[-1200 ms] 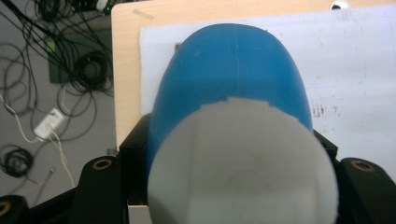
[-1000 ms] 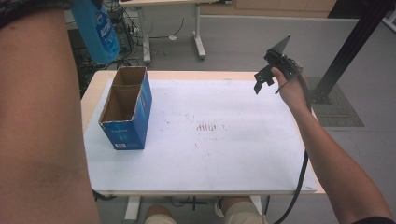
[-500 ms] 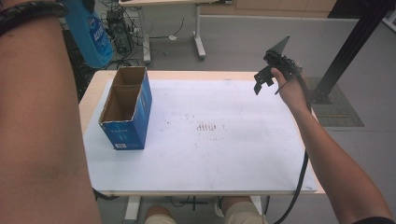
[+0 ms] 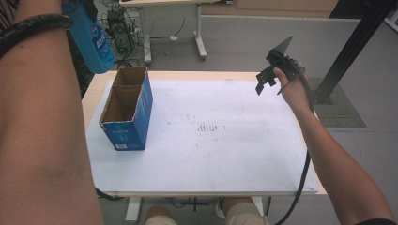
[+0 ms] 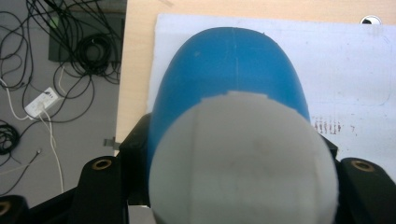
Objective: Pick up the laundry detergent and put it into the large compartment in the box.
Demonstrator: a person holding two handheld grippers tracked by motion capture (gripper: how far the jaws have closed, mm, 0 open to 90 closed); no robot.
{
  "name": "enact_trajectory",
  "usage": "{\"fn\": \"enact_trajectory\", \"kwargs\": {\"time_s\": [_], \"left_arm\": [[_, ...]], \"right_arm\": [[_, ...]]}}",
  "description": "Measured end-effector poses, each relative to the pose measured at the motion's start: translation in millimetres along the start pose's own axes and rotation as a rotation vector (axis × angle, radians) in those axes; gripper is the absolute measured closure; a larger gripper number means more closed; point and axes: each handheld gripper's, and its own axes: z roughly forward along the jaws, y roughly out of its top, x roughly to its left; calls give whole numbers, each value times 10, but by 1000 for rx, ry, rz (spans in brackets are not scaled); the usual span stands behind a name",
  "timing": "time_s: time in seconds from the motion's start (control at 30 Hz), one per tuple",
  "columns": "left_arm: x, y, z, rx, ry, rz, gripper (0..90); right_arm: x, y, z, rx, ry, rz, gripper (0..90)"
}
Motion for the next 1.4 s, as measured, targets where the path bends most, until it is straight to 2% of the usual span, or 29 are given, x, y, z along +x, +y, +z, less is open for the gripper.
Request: {"fn": "enact_trajectory", "kwargs": {"time_s": [0.4,0.7,0.77,0.87,1.4], "left_arm": [[26,-21,379,31,-6,-3,379],[51,-68,796,88,-10,3,379],[55,-69,837,96,-11,5,379],[82,-101,983,109,-27,-1,379],[99,-218,1493,144,-48,4,379]], "right_arm": [[28,11,15,0,-1,-5,46],[58,5,13,0,-5,-5,46],[66,3,15,-1,-7,-7,46],[97,10,18,4,-11,-9,46],[174,30,53,7,-22,-15,46]]}}
